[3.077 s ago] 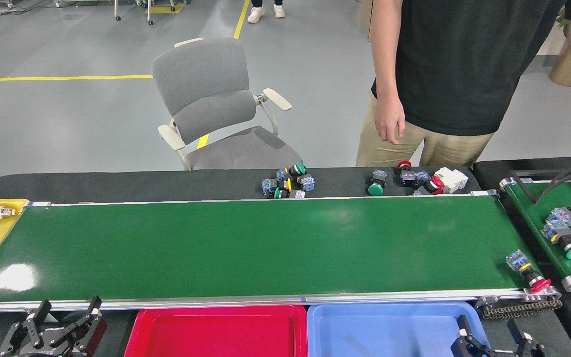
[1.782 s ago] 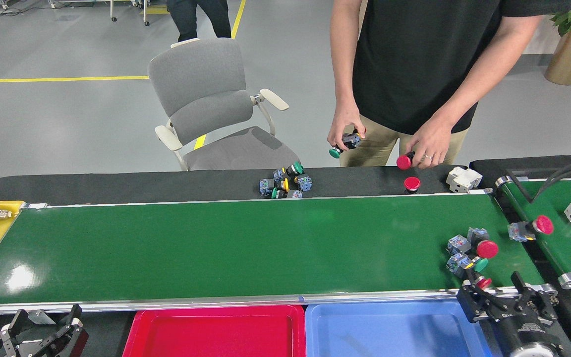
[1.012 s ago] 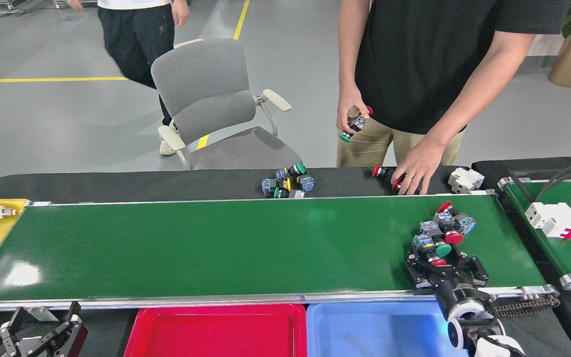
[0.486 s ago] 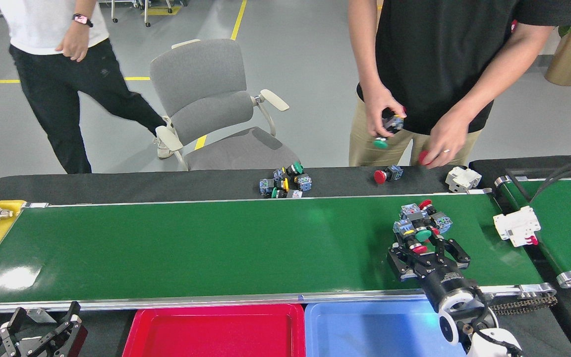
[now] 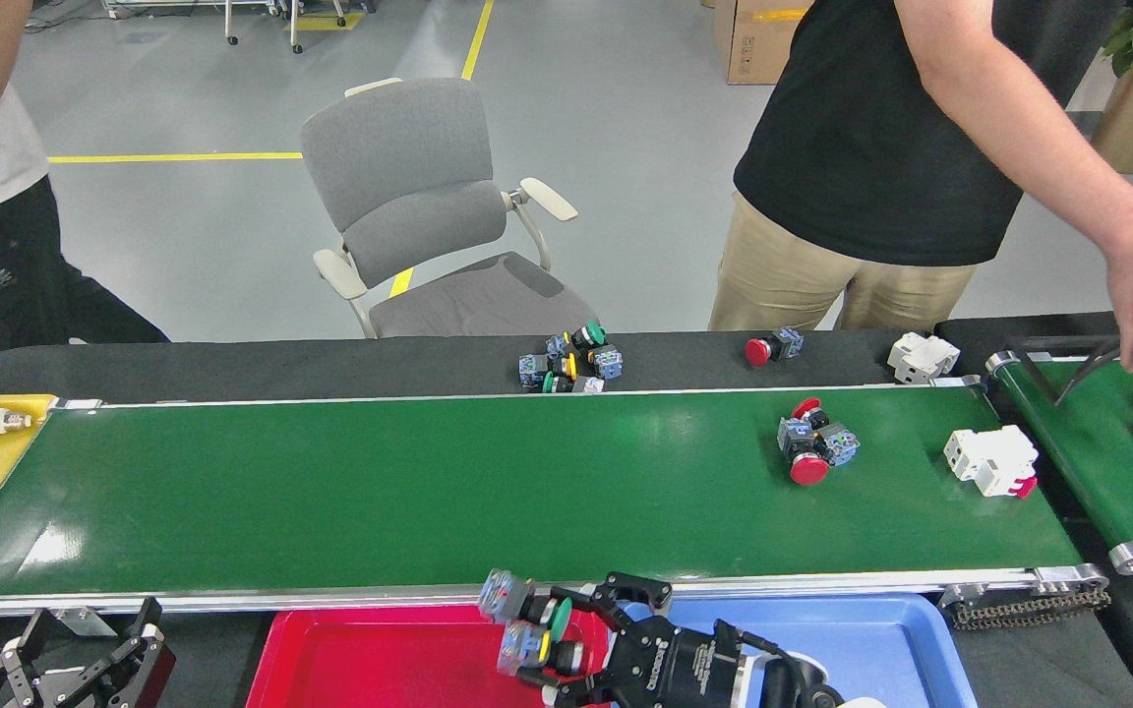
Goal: Pick switch part from conveyor to tray
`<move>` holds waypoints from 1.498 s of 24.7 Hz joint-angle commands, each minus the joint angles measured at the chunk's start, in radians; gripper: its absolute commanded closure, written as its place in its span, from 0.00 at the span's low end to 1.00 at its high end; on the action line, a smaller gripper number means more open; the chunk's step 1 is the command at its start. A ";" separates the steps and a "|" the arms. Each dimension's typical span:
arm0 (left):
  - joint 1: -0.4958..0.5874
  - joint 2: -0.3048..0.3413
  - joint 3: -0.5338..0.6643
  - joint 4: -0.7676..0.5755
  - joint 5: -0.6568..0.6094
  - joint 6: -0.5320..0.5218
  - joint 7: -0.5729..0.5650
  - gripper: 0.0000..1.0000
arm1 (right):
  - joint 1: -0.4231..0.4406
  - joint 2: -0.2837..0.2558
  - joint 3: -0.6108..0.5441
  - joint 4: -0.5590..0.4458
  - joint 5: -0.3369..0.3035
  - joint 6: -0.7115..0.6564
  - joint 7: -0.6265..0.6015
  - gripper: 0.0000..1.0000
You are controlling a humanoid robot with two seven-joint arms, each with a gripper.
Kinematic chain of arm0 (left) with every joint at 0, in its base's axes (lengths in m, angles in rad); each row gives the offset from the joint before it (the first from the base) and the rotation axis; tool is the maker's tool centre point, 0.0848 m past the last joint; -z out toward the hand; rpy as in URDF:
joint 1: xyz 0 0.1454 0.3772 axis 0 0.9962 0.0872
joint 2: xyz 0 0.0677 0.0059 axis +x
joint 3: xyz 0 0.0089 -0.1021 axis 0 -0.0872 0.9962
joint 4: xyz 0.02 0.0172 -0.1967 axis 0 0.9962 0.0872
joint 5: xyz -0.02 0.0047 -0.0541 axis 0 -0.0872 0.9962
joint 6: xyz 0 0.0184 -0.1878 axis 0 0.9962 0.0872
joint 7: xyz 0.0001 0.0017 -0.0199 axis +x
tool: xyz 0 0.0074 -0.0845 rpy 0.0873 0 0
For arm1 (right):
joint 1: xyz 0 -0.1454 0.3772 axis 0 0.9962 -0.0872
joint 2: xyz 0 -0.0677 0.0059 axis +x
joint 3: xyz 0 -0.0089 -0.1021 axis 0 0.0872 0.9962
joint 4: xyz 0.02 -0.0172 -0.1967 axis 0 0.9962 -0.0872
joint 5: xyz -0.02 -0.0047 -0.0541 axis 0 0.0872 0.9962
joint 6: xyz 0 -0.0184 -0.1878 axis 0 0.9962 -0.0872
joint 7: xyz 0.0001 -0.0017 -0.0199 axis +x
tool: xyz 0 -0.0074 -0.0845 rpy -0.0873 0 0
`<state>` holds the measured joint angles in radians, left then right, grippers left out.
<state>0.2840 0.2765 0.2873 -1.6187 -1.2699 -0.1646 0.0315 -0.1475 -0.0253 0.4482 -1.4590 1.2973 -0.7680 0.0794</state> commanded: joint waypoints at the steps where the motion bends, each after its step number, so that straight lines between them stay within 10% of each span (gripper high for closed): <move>1: 0.004 0.004 0.012 -0.020 -0.002 -0.001 0.008 0.00 | 0.008 0.015 -0.055 -0.027 -0.007 -0.017 0.002 0.00; 9: 0.024 0.006 0.010 -0.026 0.000 -0.003 0.008 0.00 | 0.407 0.108 -0.611 -0.294 -0.009 0.469 -0.075 0.01; 14: 0.024 0.006 0.012 -0.026 0.000 -0.003 0.008 0.00 | 0.444 0.100 -0.661 -0.287 0.007 0.631 -0.082 0.01; 21: 0.006 0.010 0.007 -0.018 0.000 -0.003 0.008 0.00 | 0.241 0.073 -0.467 -0.208 0.123 0.645 -0.013 0.01; 29: 0.001 0.010 0.007 -0.015 -0.002 -0.003 0.008 0.00 | -0.139 0.127 -0.088 0.210 0.168 0.963 -0.004 0.01; 37: -0.035 0.013 0.001 0.011 -0.002 -0.003 0.008 0.00 | -0.251 0.186 -0.059 0.376 0.166 0.978 -0.006 0.01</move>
<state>0.2605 0.2764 0.2868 -1.6032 -1.2699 -0.1689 0.0321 -0.3729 0.1541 0.3910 -1.0850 1.4655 0.2043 0.0770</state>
